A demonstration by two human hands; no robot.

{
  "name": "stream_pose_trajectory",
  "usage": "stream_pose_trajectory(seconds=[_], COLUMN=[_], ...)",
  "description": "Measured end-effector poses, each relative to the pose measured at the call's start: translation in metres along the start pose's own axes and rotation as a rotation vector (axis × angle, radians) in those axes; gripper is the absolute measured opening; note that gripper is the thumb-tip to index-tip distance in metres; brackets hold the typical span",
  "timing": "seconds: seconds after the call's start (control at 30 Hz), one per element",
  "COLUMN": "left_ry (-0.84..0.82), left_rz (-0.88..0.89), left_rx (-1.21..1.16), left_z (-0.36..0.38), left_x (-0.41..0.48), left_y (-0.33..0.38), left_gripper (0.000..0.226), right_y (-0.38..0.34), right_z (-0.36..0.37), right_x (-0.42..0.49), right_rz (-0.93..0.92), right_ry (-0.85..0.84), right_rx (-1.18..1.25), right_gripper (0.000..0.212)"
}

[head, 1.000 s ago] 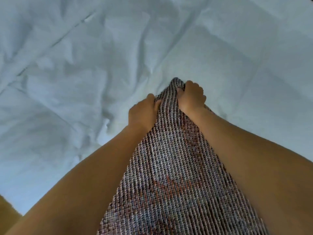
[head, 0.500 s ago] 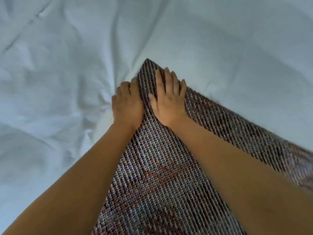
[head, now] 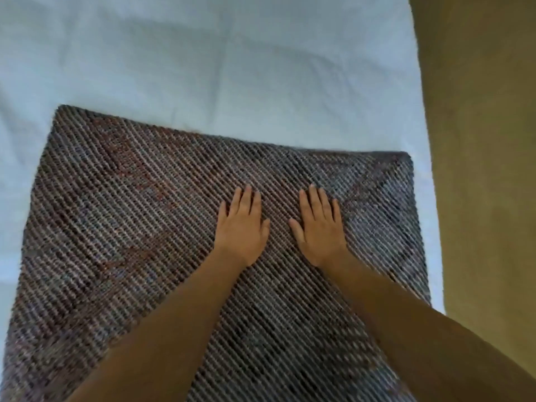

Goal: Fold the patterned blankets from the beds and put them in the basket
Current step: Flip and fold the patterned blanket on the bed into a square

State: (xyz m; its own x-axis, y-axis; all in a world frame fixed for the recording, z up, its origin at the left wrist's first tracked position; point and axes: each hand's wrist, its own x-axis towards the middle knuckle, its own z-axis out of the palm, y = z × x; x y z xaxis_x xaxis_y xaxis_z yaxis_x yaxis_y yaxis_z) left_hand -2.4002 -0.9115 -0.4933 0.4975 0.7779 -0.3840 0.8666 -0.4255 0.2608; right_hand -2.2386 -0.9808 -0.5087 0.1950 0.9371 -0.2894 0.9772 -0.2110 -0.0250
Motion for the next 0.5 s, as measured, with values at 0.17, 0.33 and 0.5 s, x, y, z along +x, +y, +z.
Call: stream_pose_trajectory(seconds=[0.17, 0.33, 0.5], left_ry=[0.049, 0.056, 0.122], left_rz=[0.035, 0.068, 0.051], left_rx=[0.064, 0.1, 0.065], left_z=[0.043, 0.078, 0.083], left_x=[0.0, 0.008, 0.017], left_y=[0.104, 0.19, 0.252], left_gripper=[0.067, 0.07, 0.075], right_y=[0.112, 0.189, 0.207], right_z=[0.023, 0.045, 0.048], right_x=[-0.064, -0.107, -0.136], right_rz=[0.187, 0.321, 0.502], right_ry=[-0.002, 0.042, 0.028], right_rx=[0.117, 0.234, 0.498], right_gripper=[0.064, 0.062, 0.07])
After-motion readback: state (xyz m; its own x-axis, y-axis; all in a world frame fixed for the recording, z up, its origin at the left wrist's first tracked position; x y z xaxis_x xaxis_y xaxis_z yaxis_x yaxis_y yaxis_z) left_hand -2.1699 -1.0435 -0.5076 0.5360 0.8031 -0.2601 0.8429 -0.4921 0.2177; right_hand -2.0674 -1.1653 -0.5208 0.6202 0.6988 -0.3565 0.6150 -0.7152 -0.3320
